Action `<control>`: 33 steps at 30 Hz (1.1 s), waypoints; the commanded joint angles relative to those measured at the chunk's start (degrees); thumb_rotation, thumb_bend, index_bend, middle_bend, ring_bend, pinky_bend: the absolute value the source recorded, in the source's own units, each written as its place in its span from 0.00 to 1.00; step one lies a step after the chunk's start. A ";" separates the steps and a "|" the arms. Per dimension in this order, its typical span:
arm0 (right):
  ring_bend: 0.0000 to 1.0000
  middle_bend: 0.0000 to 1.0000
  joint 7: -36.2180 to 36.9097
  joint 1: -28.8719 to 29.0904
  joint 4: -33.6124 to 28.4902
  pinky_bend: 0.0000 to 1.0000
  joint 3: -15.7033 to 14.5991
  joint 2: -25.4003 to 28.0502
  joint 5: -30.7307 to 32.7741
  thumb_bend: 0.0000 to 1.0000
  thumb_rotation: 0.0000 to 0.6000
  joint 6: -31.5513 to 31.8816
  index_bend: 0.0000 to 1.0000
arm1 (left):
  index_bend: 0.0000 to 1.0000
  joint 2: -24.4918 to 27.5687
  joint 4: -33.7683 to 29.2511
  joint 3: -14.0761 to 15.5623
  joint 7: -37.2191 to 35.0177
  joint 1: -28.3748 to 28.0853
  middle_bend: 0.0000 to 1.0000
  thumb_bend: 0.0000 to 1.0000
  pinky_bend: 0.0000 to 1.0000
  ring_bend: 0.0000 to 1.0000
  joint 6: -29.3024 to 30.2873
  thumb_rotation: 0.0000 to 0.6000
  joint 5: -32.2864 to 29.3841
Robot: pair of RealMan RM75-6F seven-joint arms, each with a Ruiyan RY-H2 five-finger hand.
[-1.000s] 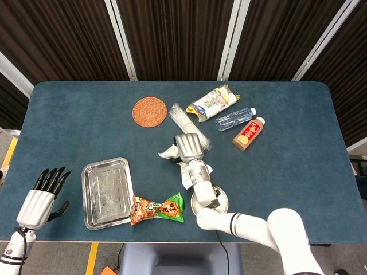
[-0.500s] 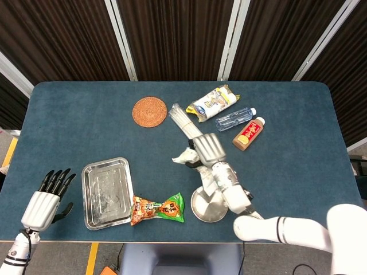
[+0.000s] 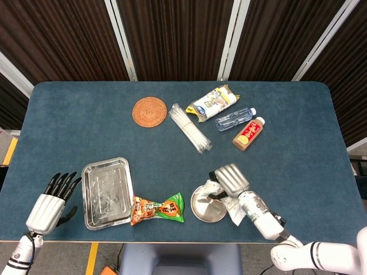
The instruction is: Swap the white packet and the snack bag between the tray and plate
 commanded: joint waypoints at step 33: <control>0.00 0.00 27.00 -15.00 -3.99 0.07 -8.00 16.85 -19.88 0.18 1.00 13.67 0.00 | 0.00 3.20 -5.23 3.45 -0.78 0.03 0.00 0.37 0.04 0.00 2.09 1.00 6.82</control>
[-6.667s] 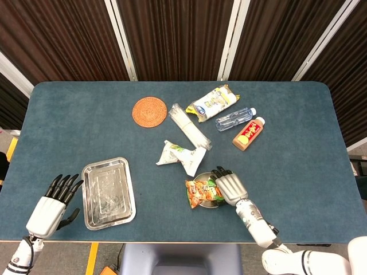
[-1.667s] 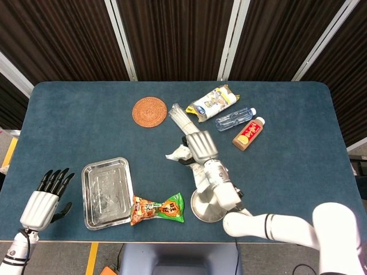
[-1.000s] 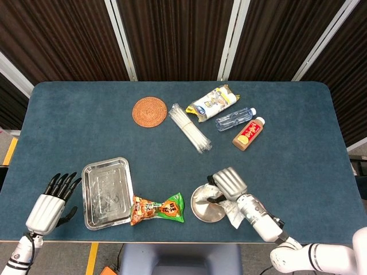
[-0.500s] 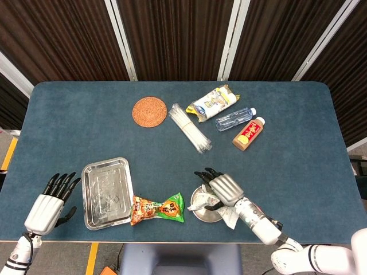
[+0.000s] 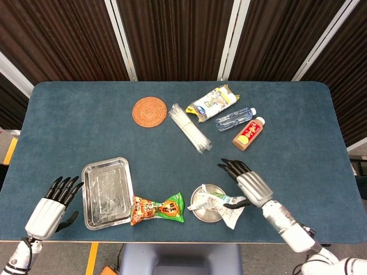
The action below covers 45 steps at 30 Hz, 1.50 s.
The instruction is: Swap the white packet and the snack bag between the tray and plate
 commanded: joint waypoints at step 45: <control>0.00 0.00 12.67 -16.70 6.08 0.04 -2.90 7.88 -10.27 0.18 1.00 16.18 0.00 | 0.34 -25.55 -1.99 -6.09 22.27 -18.38 0.41 0.37 0.61 0.41 -29.46 1.00 -8.14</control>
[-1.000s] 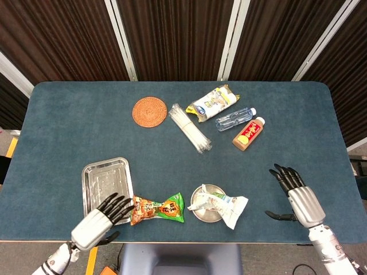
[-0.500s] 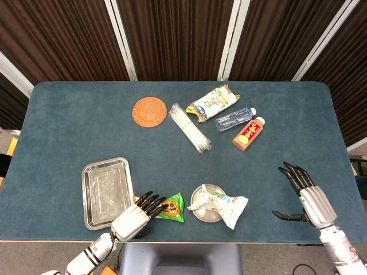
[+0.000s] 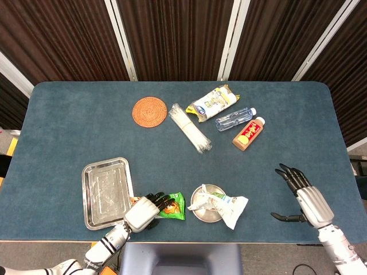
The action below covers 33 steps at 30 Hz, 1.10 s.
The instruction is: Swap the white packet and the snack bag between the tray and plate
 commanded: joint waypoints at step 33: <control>0.00 0.00 -4.42 -0.63 -1.91 0.04 0.28 -0.35 -0.98 0.18 1.00 -2.55 0.00 | 0.59 10.17 4.86 -2.44 -8.73 1.21 0.69 0.46 0.87 0.68 16.87 1.00 2.22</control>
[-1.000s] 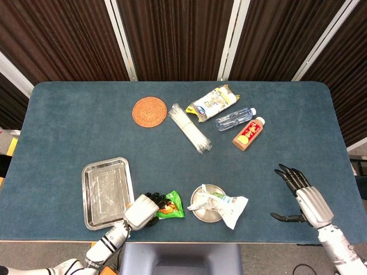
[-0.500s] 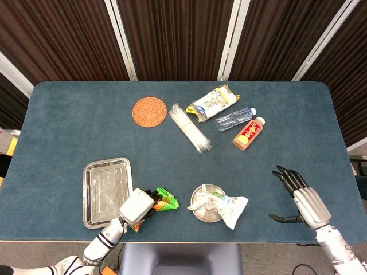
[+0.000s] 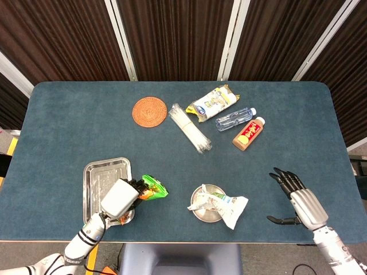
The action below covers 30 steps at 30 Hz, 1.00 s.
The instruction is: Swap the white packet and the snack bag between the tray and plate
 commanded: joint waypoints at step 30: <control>0.00 0.00 -4.61 -1.15 -2.74 0.04 -0.59 0.78 0.17 0.18 1.00 -1.20 0.00 | 0.00 11.21 -5.01 7.76 -7.31 10.12 0.00 0.34 0.00 0.00 6.29 1.00 -2.58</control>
